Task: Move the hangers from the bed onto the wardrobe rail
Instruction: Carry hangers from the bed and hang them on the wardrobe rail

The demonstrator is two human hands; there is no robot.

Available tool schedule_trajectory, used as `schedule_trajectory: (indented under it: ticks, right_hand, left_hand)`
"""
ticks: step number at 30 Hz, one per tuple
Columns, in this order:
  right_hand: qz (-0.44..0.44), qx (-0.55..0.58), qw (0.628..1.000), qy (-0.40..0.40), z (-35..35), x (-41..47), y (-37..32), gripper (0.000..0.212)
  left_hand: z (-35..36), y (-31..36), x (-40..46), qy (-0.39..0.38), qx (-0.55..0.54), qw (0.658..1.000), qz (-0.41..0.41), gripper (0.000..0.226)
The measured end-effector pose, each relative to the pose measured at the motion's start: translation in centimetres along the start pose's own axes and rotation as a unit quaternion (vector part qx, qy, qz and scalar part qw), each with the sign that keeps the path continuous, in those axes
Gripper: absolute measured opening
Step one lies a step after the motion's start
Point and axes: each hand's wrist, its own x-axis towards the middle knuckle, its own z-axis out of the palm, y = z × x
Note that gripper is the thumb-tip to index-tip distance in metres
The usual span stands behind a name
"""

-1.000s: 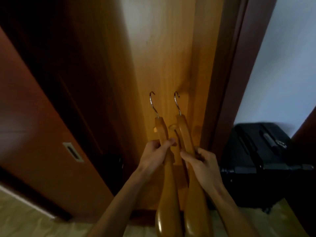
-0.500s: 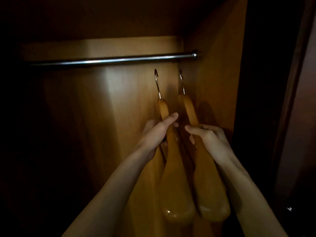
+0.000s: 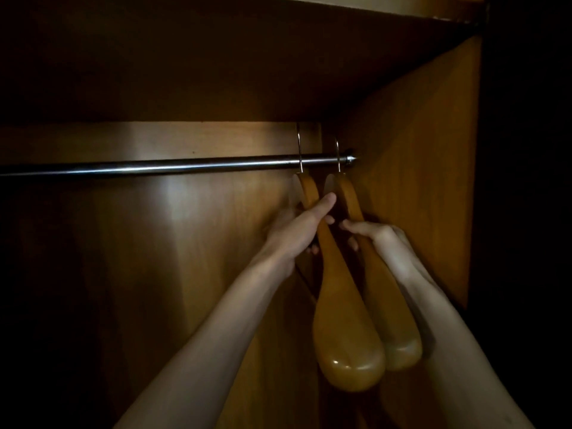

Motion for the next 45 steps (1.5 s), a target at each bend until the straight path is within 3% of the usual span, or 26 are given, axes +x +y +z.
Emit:
schedule_trajectory:
  ticks: [3, 15, 21, 24, 28, 30, 34, 36, 38, 41, 43, 45]
  right_hand:
    - [0.009, 0.015, 1.0, 0.0, 0.0, 1.8, 0.6, 0.015]
    - [0.037, 0.045, 0.998, -0.015, 0.4, 1.2, 2.5, 0.014]
    - [0.048, 0.029, 0.998, -0.003, 0.1, -0.1, 2.4, 0.031]
    - [0.054, -0.032, 0.998, 0.0, 0.0, -1.9, 2.0, 0.025]
    - [0.061, -0.031, 0.997, 0.04, 0.0, -5.6, 2.4, 0.012]
    - [0.061, -0.021, 0.996, 0.068, -0.2, -7.6, 3.4, 0.022]
    - [0.085, -0.046, 0.99, 0.106, -0.8, -12.4, 7.6, 0.03]
    - [0.125, -0.067, 0.982, 0.121, -1.4, -15.1, 10.8, 0.03]
    - [0.172, -0.084, 0.975, 0.112, -1.8, -18.3, 14.6, 0.028]
    - [0.281, -0.115, 0.946, 0.112, -2.8, -24.1, 21.4, 0.022]
    - [0.361, -0.127, 0.915, 0.127, -3.7, -29.0, 26.1, 0.02]
    - [0.435, -0.124, 0.878, 0.156, -4.5, -34.7, 30.5, 0.014]
  left_hand:
    - [0.4, 0.0, 1.3, -0.011, -0.013, 1.0, 0.002, 0.039]
    - [2.0, -3.3, 3.3, -0.045, -0.002, 0.998, -0.037, 0.064]
    - [2.5, -2.9, 2.9, -0.043, 0.01, 0.998, -0.047, 0.06]
    - [2.6, -3.2, 2.4, -0.047, 0.013, 0.997, -0.053, 0.052]
    - [2.3, -3.9, 0.9, -0.029, -0.005, 0.998, -0.053, 0.063]
    - [2.3, -5.4, -0.6, 0.0, -0.055, 0.998, -0.02, 0.051]
    - [3.3, -12.4, -5.5, 0.125, -0.052, 0.979, 0.15, 0.038]
    - [4.4, -17.1, -9.0, 0.121, -0.034, 0.981, 0.147, 0.037]
    - [5.8, -22.5, -12.7, 0.066, -0.005, 0.993, 0.1, 0.036]
    - [8.5, -31.2, -18.6, -0.101, 0.101, 0.99, -0.004, 0.035]
    - [10.5, -36.5, -22.9, -0.236, 0.172, 0.954, -0.071, 0.031]
    - [12.5, -41.0, -27.4, -0.365, 0.222, 0.896, -0.117, 0.03]
